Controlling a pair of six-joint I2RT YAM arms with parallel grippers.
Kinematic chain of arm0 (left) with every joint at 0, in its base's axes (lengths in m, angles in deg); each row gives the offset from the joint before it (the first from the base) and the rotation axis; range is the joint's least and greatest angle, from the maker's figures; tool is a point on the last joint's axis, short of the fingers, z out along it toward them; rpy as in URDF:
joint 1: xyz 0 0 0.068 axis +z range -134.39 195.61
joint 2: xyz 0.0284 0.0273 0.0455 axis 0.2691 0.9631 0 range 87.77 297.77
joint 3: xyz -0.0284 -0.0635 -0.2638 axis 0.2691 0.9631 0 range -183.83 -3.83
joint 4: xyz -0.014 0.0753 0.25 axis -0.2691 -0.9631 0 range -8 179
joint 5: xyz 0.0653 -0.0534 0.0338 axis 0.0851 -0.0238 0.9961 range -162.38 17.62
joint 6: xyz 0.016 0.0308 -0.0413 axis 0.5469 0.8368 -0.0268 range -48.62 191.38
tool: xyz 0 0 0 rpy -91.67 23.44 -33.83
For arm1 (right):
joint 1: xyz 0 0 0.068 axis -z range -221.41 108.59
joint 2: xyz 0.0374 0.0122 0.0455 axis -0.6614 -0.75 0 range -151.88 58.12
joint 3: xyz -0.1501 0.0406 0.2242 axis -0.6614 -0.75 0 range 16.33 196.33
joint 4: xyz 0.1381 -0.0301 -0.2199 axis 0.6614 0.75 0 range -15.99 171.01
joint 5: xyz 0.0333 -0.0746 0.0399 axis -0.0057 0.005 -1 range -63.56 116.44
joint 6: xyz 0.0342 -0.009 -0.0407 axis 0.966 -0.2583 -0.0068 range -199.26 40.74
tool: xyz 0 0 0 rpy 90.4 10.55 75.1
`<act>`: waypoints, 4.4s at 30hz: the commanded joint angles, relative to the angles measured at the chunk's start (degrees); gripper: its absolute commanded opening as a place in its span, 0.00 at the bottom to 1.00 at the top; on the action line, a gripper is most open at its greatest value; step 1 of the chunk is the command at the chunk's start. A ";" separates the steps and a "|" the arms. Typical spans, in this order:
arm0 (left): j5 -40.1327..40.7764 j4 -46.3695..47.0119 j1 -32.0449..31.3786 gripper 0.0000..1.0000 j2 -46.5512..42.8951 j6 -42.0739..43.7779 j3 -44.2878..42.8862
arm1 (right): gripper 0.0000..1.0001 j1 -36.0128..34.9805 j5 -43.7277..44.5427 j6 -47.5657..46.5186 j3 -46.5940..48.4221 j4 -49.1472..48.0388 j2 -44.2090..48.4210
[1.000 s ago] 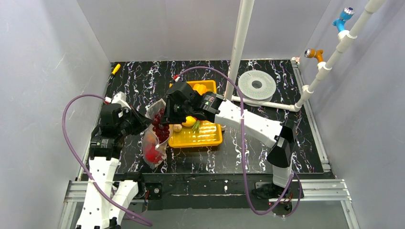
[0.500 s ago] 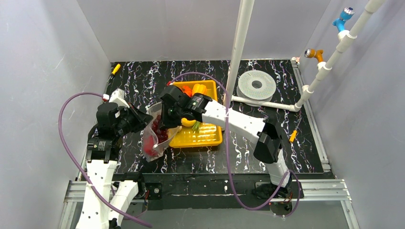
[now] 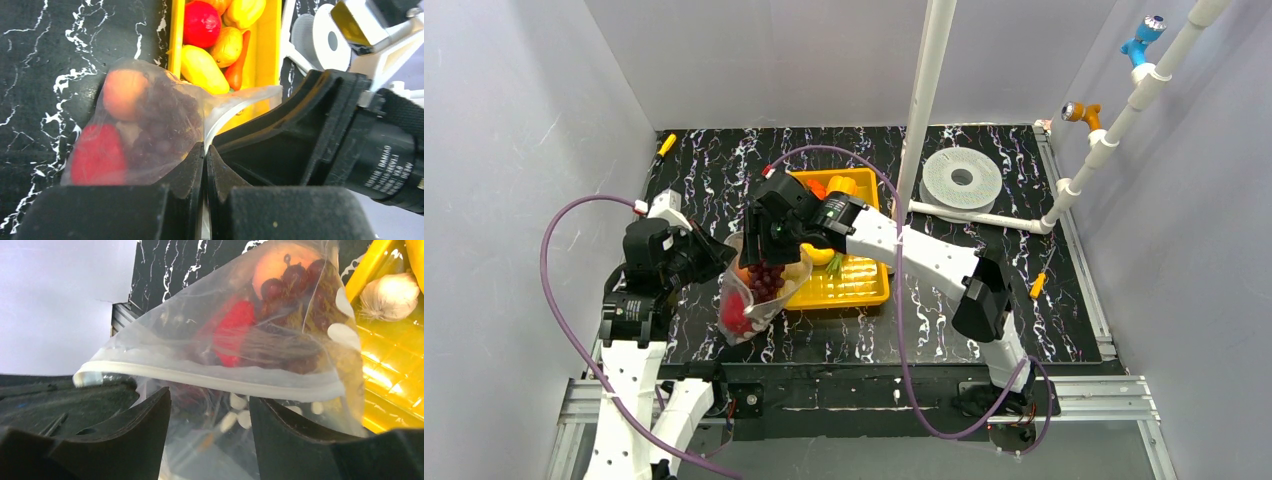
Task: Place the food in the zip-top bag and seal the zipper
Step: Place the fake fruit in the zipper food storage bag, then pick up the fake vegetable from the bin, then place the fake vegetable in the zipper food storage bag.
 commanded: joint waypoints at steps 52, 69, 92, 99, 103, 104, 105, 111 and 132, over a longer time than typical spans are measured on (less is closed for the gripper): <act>5.18 -2.92 -0.11 0.00 -0.06 0.58 1.75 | 0.59 13.20 25.91 -13.36 0.76 13.30 -9.19; 4.69 -3.21 -0.17 0.00 -1.01 0.41 2.39 | 0.62 15.11 27.21 -11.51 1.18 11.01 -15.72; 5.02 -4.09 -0.14 0.00 -1.16 0.66 1.58 | 0.13 15.24 28.77 -14.31 -2.30 10.02 -11.50; 5.12 -3.39 -0.16 0.00 -0.63 0.59 1.89 | 0.02 11.95 30.98 -20.09 -2.38 9.56 -3.36; 5.31 -3.61 -0.13 0.00 -0.21 1.06 1.46 | 0.01 9.97 28.83 -26.55 -2.15 7.72 1.23; 5.44 -3.61 -0.13 0.00 -0.22 1.17 1.39 | 0.01 9.60 27.03 -28.17 -2.22 7.29 2.49; 5.59 -3.58 -0.12 0.00 -0.22 1.31 1.33 | 0.01 9.31 25.07 -29.57 -2.44 7.02 3.77; 5.99 -3.61 -0.13 0.00 -0.20 1.70 1.35 | 0.01 9.14 3.40 -35.91 -2.19 8.21 10.02; 4.35 -2.86 -0.14 0.00 1.13 1.63 1.14 | 0.01 9.16 -42.60 -22.49 -1.09 17.03 4.77</act>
